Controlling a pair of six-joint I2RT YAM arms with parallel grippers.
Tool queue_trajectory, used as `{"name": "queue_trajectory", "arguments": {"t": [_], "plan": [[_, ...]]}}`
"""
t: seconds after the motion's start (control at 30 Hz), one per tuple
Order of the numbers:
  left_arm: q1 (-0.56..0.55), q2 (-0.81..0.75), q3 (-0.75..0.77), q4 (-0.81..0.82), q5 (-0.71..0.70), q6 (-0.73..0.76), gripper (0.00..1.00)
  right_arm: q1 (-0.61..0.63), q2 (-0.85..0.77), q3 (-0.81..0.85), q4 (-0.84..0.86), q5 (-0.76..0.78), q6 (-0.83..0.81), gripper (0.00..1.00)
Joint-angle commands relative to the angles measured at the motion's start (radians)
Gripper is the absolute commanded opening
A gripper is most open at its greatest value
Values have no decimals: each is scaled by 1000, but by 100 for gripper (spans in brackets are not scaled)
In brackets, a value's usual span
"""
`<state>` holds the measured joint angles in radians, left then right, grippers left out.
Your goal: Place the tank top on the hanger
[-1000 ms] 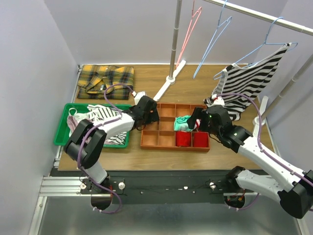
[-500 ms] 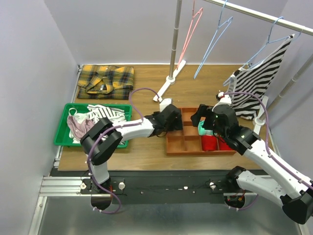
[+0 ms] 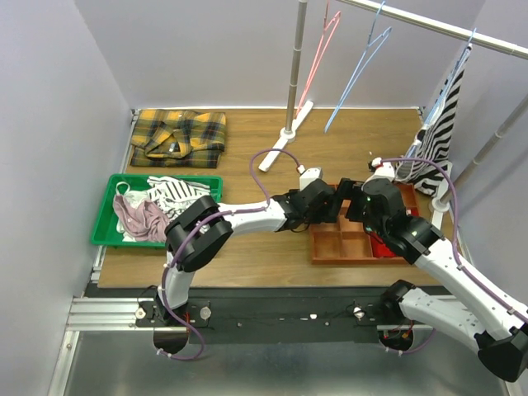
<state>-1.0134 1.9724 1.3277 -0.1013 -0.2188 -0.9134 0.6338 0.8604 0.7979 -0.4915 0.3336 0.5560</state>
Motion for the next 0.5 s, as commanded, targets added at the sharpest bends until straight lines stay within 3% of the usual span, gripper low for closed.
{"name": "queue_trajectory", "arguments": {"t": [0.0, 0.27, 0.47], "plan": [[-34, 26, 42, 94, 78, -12, 99, 4, -15, 26, -25, 22, -2, 100], [-4, -115, -105, 77, -3, 2, 99, 6, -12, 15, -15, -1, 1, 100], [73, -360, -271, -58, -120, 35, 99, 4, 3, 3, 10, -25, 4, 100]]}}
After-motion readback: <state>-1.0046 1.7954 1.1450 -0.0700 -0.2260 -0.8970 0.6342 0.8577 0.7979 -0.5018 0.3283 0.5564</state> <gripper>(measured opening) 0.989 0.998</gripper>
